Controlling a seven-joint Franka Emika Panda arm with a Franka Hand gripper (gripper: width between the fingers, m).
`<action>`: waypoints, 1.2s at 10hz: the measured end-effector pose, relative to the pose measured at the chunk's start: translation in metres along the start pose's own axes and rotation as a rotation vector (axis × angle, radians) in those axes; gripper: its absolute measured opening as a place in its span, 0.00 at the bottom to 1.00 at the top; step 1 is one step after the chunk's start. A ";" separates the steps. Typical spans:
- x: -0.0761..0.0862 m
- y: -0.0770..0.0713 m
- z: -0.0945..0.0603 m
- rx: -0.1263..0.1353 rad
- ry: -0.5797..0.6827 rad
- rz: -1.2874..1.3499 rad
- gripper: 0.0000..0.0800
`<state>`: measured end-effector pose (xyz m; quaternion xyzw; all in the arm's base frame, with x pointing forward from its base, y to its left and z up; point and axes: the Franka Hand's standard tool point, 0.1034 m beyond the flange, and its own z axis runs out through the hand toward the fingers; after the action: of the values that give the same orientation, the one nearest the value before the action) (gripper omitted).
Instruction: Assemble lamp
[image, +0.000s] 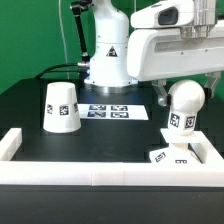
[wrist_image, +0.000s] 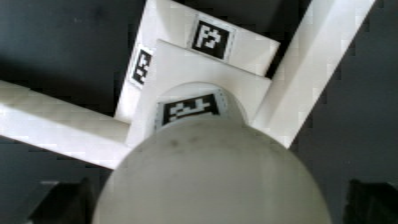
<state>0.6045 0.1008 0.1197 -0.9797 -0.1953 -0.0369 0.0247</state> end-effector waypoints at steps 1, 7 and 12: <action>0.001 0.000 0.001 0.000 0.000 0.000 0.87; 0.001 0.005 0.003 -0.001 0.005 -0.015 0.72; 0.001 -0.001 0.003 0.022 0.005 0.487 0.72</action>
Offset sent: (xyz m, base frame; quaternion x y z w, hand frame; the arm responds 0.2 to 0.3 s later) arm 0.0000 0.0000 0.0000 0.0000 0.0000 0.0000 1.0000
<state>0.6053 0.1018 0.1170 -0.9975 0.0461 -0.0302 0.0442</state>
